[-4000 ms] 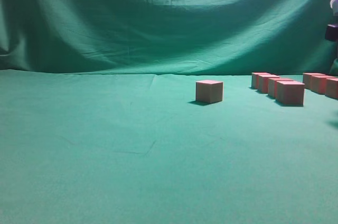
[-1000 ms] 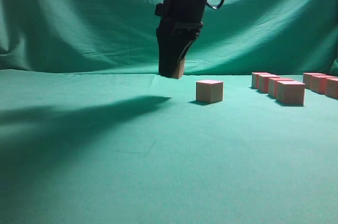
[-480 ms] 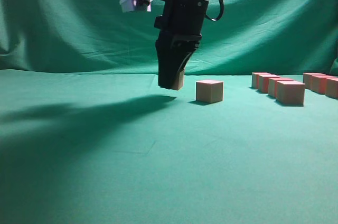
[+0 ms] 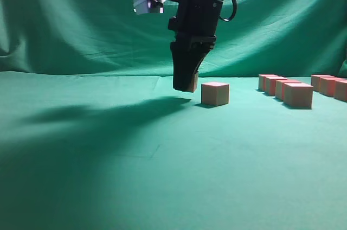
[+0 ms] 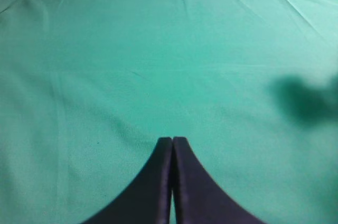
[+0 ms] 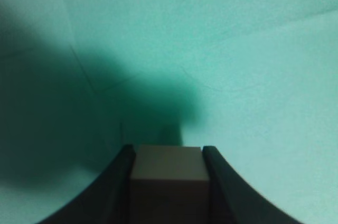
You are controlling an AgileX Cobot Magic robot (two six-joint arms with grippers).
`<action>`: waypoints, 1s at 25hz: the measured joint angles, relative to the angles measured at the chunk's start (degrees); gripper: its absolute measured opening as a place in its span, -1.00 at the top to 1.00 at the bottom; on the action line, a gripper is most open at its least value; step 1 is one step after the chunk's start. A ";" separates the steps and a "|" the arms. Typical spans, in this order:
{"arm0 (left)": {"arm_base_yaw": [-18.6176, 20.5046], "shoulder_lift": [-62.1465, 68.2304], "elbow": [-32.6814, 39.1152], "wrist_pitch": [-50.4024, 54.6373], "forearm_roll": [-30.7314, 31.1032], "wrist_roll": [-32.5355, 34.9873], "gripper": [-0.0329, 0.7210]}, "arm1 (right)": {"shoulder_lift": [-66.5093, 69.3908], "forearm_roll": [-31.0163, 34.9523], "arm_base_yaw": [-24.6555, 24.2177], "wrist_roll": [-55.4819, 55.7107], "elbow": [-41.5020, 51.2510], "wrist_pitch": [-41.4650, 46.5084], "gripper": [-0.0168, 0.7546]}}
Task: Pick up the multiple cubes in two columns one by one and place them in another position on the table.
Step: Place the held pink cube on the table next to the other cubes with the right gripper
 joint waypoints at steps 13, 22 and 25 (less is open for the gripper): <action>0.00 0.00 0.00 0.00 0.00 0.00 0.91 | 0.00 3.77 -0.02 -2.19 0.00 1.32 0.29; 0.00 0.00 0.00 0.00 0.00 0.00 0.91 | 1.67 3.77 -0.02 -2.22 -0.10 0.76 0.29; 0.00 0.00 0.00 0.00 0.00 0.00 0.91 | 1.67 3.77 -0.02 -2.32 -0.10 0.64 0.29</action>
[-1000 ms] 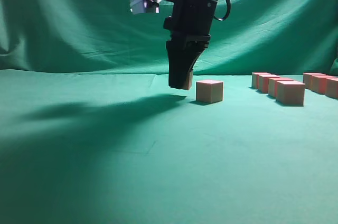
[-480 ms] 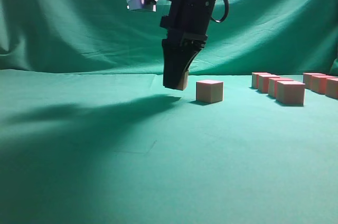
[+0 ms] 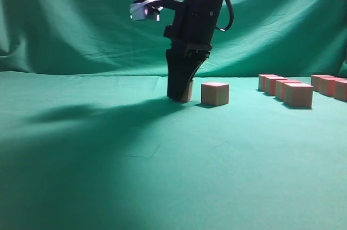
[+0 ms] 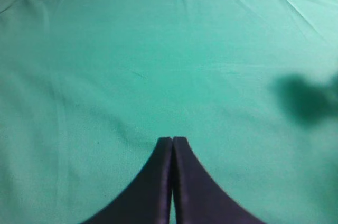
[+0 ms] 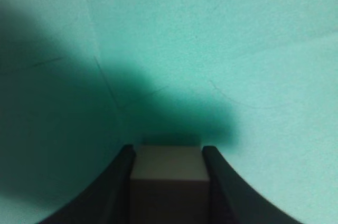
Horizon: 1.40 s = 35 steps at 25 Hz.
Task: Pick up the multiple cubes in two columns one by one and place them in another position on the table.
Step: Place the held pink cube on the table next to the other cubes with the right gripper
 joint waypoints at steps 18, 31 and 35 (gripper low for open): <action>0.00 0.00 0.00 0.00 0.00 0.00 0.91 | 0.27 -0.85 0.00 0.82 0.00 -0.10 -0.57; 0.00 0.00 0.00 0.00 0.00 0.00 0.91 | -9.05 -1.03 0.00 7.71 -1.29 -0.01 -0.69; 0.00 0.00 0.00 0.00 0.00 0.00 0.91 | -14.77 -1.17 0.00 12.98 -2.82 5.43 -0.69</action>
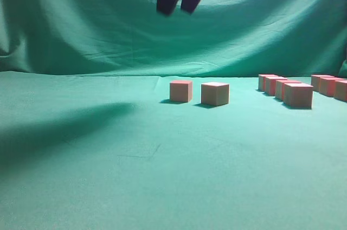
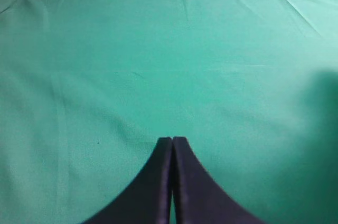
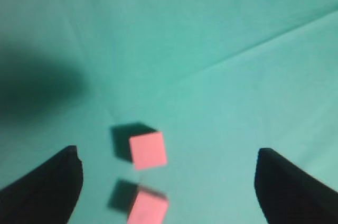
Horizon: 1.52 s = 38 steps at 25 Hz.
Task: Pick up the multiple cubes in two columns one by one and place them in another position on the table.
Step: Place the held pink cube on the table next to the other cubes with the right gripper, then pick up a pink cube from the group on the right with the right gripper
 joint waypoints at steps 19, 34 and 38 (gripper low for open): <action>0.00 0.00 0.00 0.00 0.00 0.00 0.91 | -33.17 -22.36 -4.23 49.87 21.01 6.45 -0.44; 0.00 0.00 0.00 0.00 0.00 0.00 0.91 | -27.03 -20.84 -6.52 64.15 49.64 -11.93 -0.44; 0.00 0.00 0.00 0.00 0.00 0.00 0.91 | -21.73 -20.37 -9.21 66.10 49.64 -15.81 -0.44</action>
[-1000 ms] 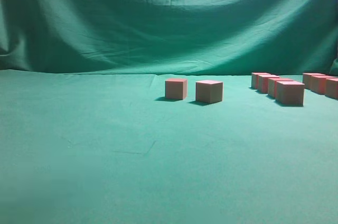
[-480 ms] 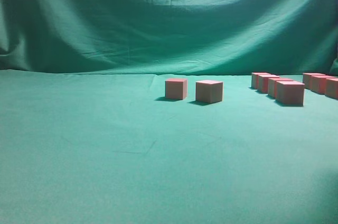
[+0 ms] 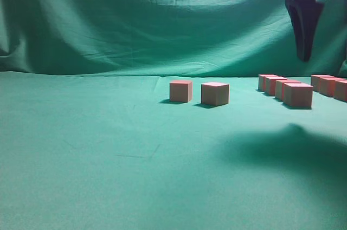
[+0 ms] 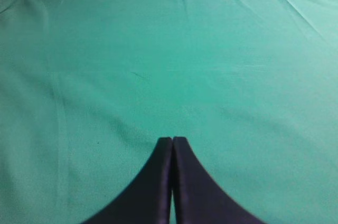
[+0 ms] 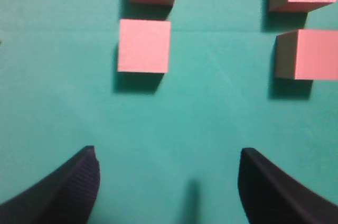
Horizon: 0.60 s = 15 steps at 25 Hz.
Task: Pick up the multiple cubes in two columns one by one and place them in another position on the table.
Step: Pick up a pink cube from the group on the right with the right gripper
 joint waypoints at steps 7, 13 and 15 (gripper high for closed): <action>0.00 0.00 0.00 0.00 0.00 0.00 0.91 | 5.18 2.07 -2.35 0.39 -1.07 -7.49 -0.44; 0.00 0.00 0.00 0.00 0.00 0.00 0.91 | 9.56 2.07 -2.35 -1.43 -5.65 -9.30 -0.44; 0.00 0.00 0.00 0.00 0.00 0.00 0.91 | 11.06 2.09 -2.35 -1.68 -6.83 -9.30 -0.44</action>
